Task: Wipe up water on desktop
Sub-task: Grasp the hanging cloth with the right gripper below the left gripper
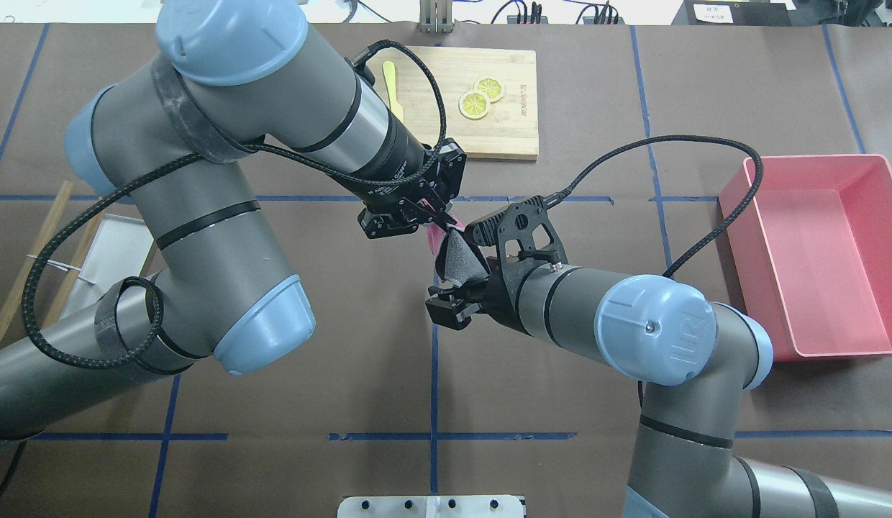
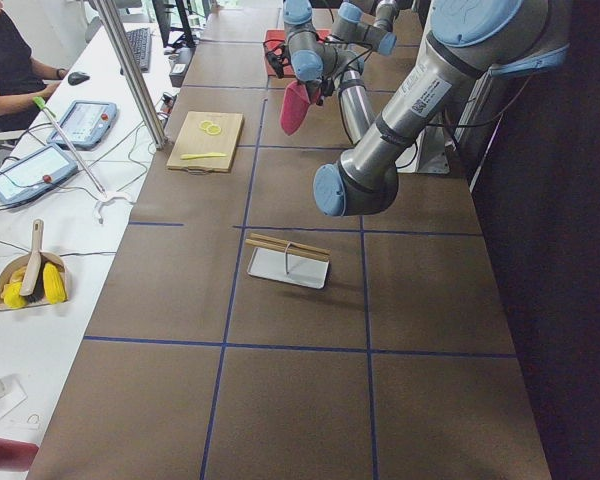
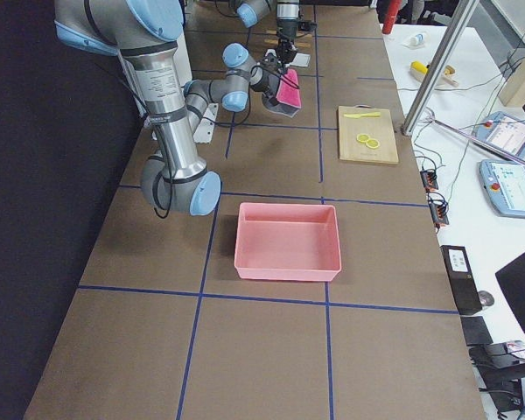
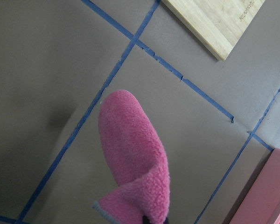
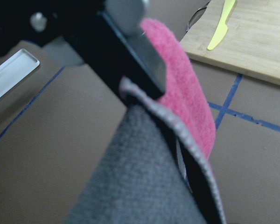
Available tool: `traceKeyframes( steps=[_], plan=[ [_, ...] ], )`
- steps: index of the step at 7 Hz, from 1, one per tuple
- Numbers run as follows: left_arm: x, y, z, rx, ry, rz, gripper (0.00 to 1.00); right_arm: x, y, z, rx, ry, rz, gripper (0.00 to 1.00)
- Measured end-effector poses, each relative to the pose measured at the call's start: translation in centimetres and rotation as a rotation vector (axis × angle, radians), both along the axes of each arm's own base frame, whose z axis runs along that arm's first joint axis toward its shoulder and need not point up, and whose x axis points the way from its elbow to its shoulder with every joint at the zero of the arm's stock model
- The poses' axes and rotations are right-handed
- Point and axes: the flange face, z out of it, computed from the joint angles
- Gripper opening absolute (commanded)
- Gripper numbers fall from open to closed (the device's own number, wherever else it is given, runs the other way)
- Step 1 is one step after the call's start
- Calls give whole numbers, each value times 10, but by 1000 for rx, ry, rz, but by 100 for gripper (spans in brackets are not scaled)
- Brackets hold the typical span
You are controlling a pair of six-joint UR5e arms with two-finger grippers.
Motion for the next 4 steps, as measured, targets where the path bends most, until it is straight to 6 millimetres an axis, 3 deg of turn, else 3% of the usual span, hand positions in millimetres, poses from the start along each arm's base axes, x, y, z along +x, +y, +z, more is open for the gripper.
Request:
traceKeyframes(
  steps=[1,3,4],
  plan=[
    [0,2,0,-1,2,2,4,1,-2,-1,12,2,34,76],
    [4,4,1,-3,0,8,6,-3,4,-1,32,9,81,28],
    [4,5,1,-3,0,10,9,-8,12,0,44,15,108,9]
  ],
)
